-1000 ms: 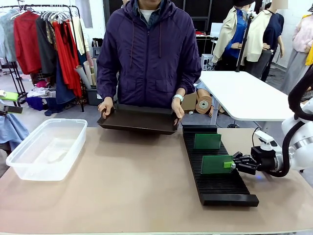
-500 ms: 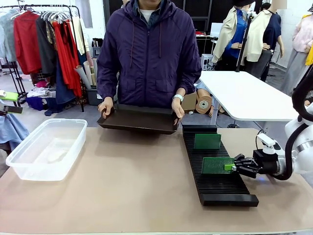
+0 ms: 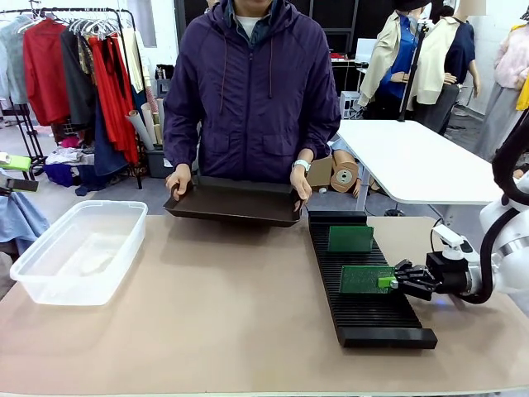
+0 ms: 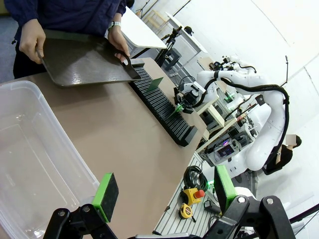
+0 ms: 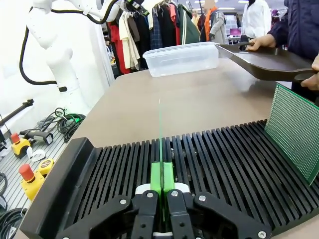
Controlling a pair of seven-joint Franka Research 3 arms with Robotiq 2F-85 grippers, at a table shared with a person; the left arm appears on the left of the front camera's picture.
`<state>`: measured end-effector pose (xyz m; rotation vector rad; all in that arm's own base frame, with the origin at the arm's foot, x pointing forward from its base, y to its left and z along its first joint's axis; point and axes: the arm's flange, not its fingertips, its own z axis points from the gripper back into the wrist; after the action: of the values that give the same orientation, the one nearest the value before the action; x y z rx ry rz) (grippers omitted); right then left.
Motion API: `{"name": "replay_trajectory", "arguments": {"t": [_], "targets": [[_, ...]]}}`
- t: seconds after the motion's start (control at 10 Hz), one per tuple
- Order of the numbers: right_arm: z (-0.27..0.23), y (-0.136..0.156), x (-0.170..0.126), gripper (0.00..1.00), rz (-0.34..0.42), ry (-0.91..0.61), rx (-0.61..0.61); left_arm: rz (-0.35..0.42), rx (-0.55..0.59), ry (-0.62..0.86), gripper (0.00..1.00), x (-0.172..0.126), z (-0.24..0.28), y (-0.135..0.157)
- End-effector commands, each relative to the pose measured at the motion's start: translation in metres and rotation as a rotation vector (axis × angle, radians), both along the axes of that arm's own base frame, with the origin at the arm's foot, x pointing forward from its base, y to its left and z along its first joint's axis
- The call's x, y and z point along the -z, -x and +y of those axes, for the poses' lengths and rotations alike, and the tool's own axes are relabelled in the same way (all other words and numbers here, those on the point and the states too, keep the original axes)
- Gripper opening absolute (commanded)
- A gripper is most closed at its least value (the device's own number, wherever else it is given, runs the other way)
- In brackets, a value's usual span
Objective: Sort PCBs into racks and boxes based on the side picked up.
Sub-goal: If the short side of the Blank PCB is picked up, insert it into the PCB Rack ; if the long side is picked up, place it in the Organizing box.
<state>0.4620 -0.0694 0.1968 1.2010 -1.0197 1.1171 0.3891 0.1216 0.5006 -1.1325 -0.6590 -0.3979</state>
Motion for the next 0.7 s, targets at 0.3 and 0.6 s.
{"name": "replay_trajectory", "arguments": {"t": [0.3, 0.6], "targets": [[0.0043, -0.002, -0.0038, 0.6, 0.035, 0.004, 0.008, 0.003, -0.001, 0.006, 1.0, -0.0021, -0.0007, 0.0011], [0.0033, -0.0031, -0.0066, 1.0, 0.04, -0.027, 0.018, 0.003, -0.001, 0.006, 1.0, -0.0021, -0.0007, 0.0011]]}}
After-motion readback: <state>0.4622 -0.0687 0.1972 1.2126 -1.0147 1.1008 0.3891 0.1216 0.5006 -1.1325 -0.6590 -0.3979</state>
